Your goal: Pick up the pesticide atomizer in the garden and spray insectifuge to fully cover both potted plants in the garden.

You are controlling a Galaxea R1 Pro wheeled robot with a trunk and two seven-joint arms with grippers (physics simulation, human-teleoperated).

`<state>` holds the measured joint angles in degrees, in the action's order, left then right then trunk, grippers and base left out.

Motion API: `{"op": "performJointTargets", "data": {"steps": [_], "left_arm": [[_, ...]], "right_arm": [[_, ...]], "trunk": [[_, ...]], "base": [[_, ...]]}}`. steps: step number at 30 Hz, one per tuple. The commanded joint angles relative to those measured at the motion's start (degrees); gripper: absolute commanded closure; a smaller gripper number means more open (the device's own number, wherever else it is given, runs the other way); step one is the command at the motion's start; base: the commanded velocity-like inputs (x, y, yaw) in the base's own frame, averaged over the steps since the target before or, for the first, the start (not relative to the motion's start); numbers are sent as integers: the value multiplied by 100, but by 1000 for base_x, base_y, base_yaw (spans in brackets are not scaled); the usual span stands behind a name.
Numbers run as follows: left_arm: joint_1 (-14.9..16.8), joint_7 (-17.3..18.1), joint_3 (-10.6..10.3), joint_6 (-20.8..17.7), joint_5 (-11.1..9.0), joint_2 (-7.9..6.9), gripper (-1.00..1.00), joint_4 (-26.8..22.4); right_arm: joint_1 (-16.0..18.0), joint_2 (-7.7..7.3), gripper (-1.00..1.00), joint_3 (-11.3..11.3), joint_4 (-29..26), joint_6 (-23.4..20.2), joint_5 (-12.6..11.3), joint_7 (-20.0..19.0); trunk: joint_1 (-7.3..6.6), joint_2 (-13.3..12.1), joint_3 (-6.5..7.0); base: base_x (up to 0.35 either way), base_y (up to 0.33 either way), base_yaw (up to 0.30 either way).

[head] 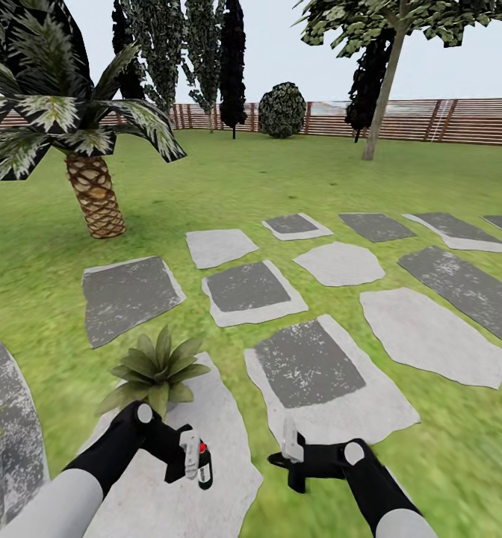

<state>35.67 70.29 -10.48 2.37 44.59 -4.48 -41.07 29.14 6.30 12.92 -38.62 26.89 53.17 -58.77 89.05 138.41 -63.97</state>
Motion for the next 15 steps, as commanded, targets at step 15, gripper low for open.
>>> {"op": "performJointTargets", "data": {"steps": [15], "left_arm": [[-149, -424, -556, 70, 16, 199, 100, 8]], "right_arm": [[5, 207, 100, 8, -182, 18, 27, -38]], "trunk": [[-1, 2, -5]], "base": [[0, 0, 0]]}}
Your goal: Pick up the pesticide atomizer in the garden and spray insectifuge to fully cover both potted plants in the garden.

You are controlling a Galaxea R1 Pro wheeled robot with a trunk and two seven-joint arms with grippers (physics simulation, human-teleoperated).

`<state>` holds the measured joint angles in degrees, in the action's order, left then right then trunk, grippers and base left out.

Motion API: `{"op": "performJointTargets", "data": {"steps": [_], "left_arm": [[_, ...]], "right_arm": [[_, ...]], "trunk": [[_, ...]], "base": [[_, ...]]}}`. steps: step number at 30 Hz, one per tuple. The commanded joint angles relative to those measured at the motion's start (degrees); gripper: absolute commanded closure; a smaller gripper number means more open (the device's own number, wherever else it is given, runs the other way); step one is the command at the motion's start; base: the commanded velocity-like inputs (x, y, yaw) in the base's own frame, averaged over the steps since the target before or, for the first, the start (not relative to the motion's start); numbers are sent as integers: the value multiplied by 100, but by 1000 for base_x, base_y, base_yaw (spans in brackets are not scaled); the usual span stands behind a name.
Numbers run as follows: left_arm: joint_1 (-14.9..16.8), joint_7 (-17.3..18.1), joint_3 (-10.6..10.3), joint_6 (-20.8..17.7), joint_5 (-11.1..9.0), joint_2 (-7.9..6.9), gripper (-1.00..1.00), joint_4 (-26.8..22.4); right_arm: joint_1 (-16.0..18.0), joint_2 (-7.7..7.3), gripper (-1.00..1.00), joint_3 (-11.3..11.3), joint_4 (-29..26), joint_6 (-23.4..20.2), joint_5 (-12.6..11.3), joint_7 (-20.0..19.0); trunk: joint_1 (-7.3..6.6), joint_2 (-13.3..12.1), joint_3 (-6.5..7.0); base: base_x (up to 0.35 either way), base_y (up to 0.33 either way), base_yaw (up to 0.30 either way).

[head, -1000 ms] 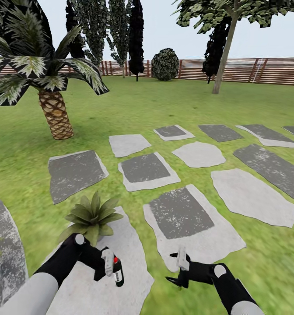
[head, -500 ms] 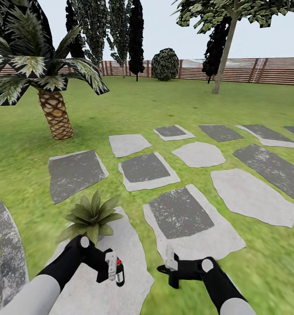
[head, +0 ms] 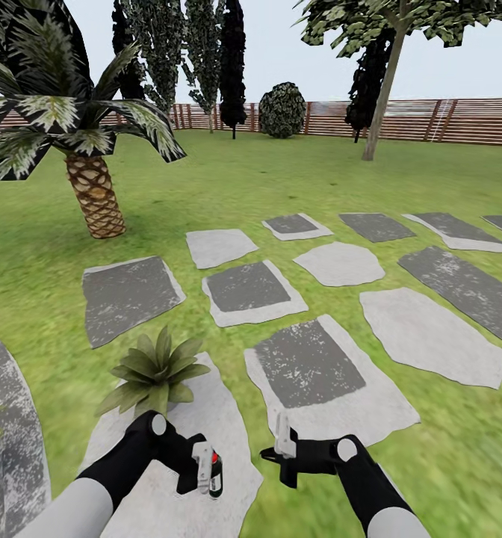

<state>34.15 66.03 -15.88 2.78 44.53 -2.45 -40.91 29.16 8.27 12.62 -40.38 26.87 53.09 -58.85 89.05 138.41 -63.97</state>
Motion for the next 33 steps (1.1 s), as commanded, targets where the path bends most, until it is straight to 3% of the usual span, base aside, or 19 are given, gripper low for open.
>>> {"op": "performJointTargets", "data": {"steps": [1, 6, 9, 10, 14, 16, 33], "left_arm": [[0, -37, -18, 29, 18, 5, 100, -5], [-7, -132, -21, 22, 35, 119, 100, 11], [-12, -332, -21, 18, 27, 136, 100, 17], [-121, -675, -76, 11, 26, 146, 100, 66], [-150, -744, -304, -22, 28, 192, 100, 88], [-154, -813, -363, -31, 29, 319, 100, 91], [-155, -1246, -354, -193, 29, 586, 100, 83]], "right_arm": [[3, 12, 100, 38, -9, 20, 34, -30], [2, 28, 100, 38, -14, 20, 33, -30], [3, 113, 100, 38, -44, 20, 33, -30], [3, 144, 100, 38, -108, 20, 27, -30], [3, 148, 100, 38, -125, 20, 26, -30], [2, 148, 100, 38, -128, 20, 26, -30], [2, 150, 100, 38, -128, 20, 26, -30]], "trunk": [[-1, 2, -5], [-1, 2, -5], [-1, 2, -5], [-1, 2, -5], [-1, 2, -5], [-1, 2, -5], [-1, 2, -5]], "base": [[0, 0, 0], [0, 0, 0], [0, 0, 0], [0, 0, 0], [0, 0, 0], [0, 0, 0], [0, 0, 0]]}}
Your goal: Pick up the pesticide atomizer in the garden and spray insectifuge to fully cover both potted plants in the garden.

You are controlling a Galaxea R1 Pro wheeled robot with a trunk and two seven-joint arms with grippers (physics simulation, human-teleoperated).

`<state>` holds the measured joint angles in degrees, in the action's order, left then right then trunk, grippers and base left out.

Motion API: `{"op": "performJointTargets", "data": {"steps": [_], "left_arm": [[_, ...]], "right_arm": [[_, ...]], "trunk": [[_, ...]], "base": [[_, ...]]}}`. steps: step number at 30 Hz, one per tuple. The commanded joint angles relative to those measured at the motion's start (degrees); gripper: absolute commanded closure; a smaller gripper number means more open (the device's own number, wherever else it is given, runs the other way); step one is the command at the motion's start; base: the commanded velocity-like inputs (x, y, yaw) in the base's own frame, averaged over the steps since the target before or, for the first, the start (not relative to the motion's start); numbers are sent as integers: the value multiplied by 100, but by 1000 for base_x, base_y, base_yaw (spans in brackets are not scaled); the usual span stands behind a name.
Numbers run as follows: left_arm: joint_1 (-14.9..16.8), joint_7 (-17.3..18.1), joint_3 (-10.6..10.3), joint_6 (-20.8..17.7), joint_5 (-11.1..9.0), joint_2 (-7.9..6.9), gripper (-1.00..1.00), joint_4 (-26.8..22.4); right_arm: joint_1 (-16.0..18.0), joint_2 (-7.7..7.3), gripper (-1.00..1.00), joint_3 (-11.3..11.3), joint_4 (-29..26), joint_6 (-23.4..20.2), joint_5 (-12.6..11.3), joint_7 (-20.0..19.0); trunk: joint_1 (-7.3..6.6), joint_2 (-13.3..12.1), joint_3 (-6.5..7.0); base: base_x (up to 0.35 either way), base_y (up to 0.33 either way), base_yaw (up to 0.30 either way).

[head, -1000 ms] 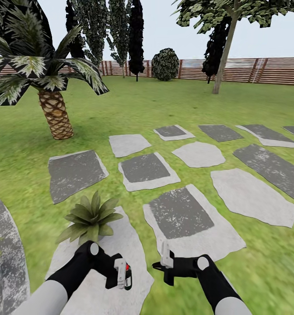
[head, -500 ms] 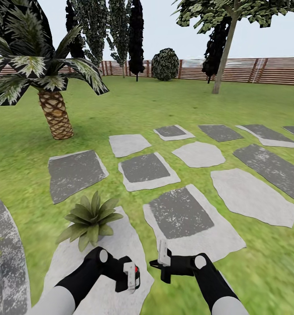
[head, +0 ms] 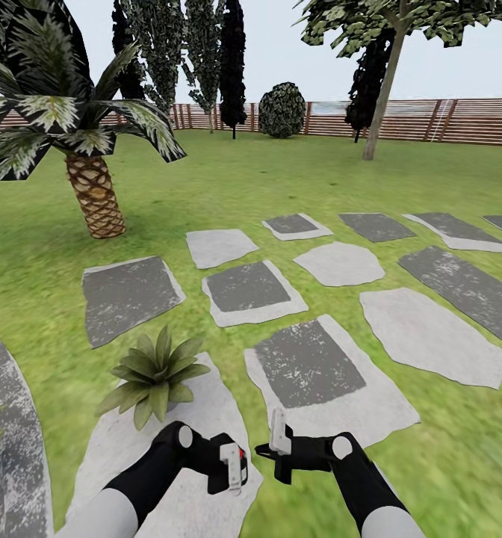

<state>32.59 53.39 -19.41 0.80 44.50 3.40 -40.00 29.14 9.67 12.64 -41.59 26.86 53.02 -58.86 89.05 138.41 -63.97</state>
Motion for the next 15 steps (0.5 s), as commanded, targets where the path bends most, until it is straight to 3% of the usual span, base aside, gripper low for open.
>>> {"op": "performJointTargets", "data": {"steps": [1, 8, 15], "left_arm": [[2, 6, -4, -12, 34, 5, 100, -8], [2, -13, -10, -50, 7, 18, 100, -10], [2, -16, -10, -52, -18, 151, 100, -17]], "right_arm": [[4, 9, 100, 36, -6, 21, 33, -29], [4, 9, 100, 36, -6, 21, 38, -29], [4, 9, 100, 36, -6, 21, 39, -29]], "trunk": [[-1, 2, -5], [-1, 2, -5], [-1, 2, -5]], "base": [[0, 0, 0], [0, 0, 0], [0, 0, 0]]}}
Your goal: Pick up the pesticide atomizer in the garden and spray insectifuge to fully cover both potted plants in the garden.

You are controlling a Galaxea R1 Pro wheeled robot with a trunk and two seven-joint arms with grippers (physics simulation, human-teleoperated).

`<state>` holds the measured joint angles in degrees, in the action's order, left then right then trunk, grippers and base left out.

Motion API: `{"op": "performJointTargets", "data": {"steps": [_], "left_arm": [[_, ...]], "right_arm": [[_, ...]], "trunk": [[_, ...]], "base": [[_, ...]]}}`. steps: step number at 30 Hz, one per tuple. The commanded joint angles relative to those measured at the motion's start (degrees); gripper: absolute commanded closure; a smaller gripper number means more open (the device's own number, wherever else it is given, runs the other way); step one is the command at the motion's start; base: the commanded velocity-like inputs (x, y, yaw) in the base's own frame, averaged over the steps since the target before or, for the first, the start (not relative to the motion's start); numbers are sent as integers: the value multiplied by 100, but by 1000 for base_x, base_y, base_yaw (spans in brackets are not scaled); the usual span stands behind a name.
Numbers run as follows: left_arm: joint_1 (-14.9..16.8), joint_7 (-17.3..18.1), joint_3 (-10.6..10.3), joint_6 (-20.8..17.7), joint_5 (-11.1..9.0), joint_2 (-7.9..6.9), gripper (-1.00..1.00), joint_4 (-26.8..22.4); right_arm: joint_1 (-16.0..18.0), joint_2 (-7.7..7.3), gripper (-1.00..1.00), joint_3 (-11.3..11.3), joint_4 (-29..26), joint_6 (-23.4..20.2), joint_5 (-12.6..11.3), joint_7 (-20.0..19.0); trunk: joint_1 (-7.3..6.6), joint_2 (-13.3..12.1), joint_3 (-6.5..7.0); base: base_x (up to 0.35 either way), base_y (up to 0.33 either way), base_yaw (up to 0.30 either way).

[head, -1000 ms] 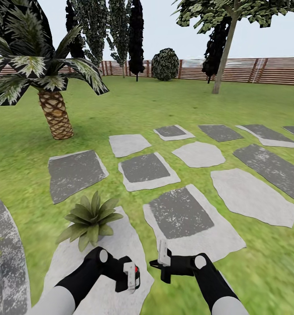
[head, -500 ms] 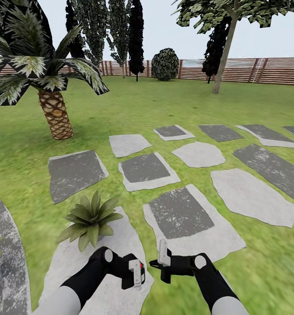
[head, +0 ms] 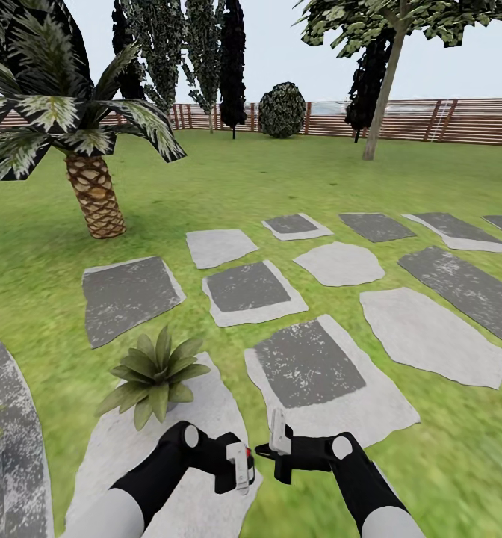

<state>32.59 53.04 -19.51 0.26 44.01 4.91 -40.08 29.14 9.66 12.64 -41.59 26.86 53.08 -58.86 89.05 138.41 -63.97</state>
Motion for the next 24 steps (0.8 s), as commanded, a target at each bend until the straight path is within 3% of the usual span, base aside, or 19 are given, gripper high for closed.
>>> {"op": "performJointTargets", "data": {"steps": [1, 24], "left_arm": [[2, 19, 0, 2, 31, 16, 100, -8], [2, 13, 5, 7, 18, 79, 100, -17]], "right_arm": [[4, 9, 100, 36, -7, 21, 34, -29], [4, 14, 100, 36, -7, 21, 33, -29]], "trunk": [[-1, 2, -5], [-1, 2, -5]], "base": [[0, 0, 0], [0, 0, 0]]}}
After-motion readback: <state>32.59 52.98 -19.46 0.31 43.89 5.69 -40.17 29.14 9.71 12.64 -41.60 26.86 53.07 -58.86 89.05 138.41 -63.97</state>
